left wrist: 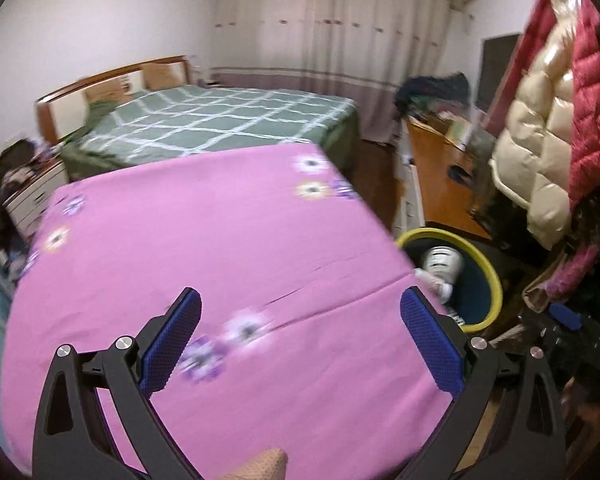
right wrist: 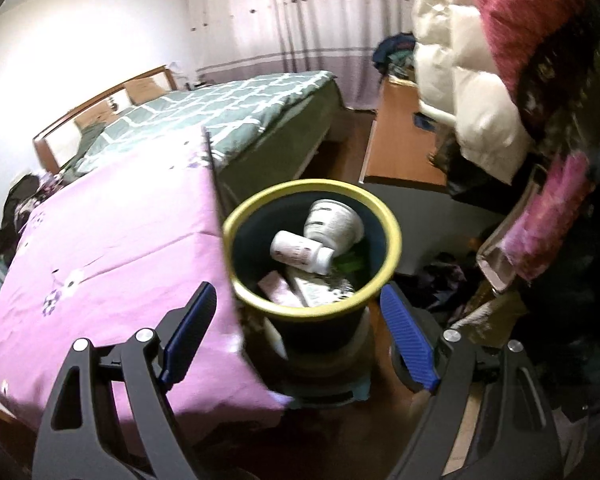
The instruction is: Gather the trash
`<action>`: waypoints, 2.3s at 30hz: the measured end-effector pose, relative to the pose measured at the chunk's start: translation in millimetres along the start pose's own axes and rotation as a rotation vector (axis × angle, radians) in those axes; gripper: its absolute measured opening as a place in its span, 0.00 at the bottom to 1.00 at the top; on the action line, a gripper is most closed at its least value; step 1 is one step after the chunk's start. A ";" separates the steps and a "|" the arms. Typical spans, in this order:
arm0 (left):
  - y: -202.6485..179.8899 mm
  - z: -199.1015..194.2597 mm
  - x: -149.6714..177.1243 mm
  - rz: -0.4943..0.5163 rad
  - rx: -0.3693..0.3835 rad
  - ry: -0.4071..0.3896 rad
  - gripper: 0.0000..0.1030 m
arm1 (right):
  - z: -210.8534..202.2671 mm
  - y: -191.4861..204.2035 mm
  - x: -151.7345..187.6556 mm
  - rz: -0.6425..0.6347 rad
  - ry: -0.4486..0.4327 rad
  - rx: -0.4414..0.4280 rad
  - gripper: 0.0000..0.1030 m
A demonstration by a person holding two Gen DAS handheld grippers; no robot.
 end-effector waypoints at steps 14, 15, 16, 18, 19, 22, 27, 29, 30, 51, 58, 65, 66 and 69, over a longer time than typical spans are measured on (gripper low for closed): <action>63.3 -128.5 69.4 -0.091 -0.147 -0.148 0.95 | -54.4 49.1 7.8 -0.107 -0.119 -0.078 0.79; 64.7 -133.6 72.6 -0.093 -0.156 -0.154 0.95 | -58.0 50.1 7.9 -0.108 -0.128 -0.082 0.80; 66.4 -138.8 76.0 -0.095 -0.171 -0.160 0.95 | -61.8 51.3 8.0 -0.110 -0.135 -0.085 0.80; 64.8 -144.8 81.2 -0.099 -0.189 -0.171 0.95 | -69.0 53.0 7.9 -0.116 -0.155 -0.091 0.81; 66.3 -148.1 84.5 -0.103 -0.195 -0.175 0.95 | -71.6 54.0 7.3 -0.118 -0.162 -0.094 0.81; 67.9 -152.1 90.4 -0.116 -0.197 -0.178 0.95 | -78.2 56.6 5.8 -0.121 -0.181 -0.107 0.81; 72.2 -158.8 92.7 -0.116 -0.211 -0.180 0.95 | -81.9 59.5 4.3 -0.124 -0.194 -0.116 0.81; 71.9 -160.2 92.6 -0.113 -0.219 -0.184 0.95 | -82.2 61.2 4.3 -0.127 -0.194 -0.119 0.82; 72.4 -160.8 93.1 -0.113 -0.220 -0.183 0.95 | -82.0 62.1 4.5 -0.129 -0.193 -0.120 0.82; 71.5 -154.8 86.7 -0.110 -0.218 -0.169 0.95 | -83.0 68.9 2.2 -0.133 -0.199 -0.124 0.82; 71.2 -152.6 85.9 -0.108 -0.215 -0.163 0.95 | -82.8 71.8 3.2 -0.136 -0.194 -0.126 0.82; 70.2 -153.2 86.4 -0.107 -0.211 -0.168 0.95 | -81.9 73.3 4.4 -0.137 -0.190 -0.128 0.82; 70.6 -154.3 86.8 -0.107 -0.211 -0.169 0.95 | -81.9 73.6 4.8 -0.138 -0.190 -0.129 0.82; 70.5 -154.0 87.4 -0.108 -0.211 -0.169 0.95 | -81.1 74.1 5.7 -0.140 -0.189 -0.129 0.82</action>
Point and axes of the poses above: each gripper's, at about its wrist camera, not at the fingertips, and z roughly the way its jaws point, y to its left, x to its underside, the point moved 2 cm from there along z, roughly the way its jaws point, and after that the axes turned 13 degrees about x, right-handed, at the moved point
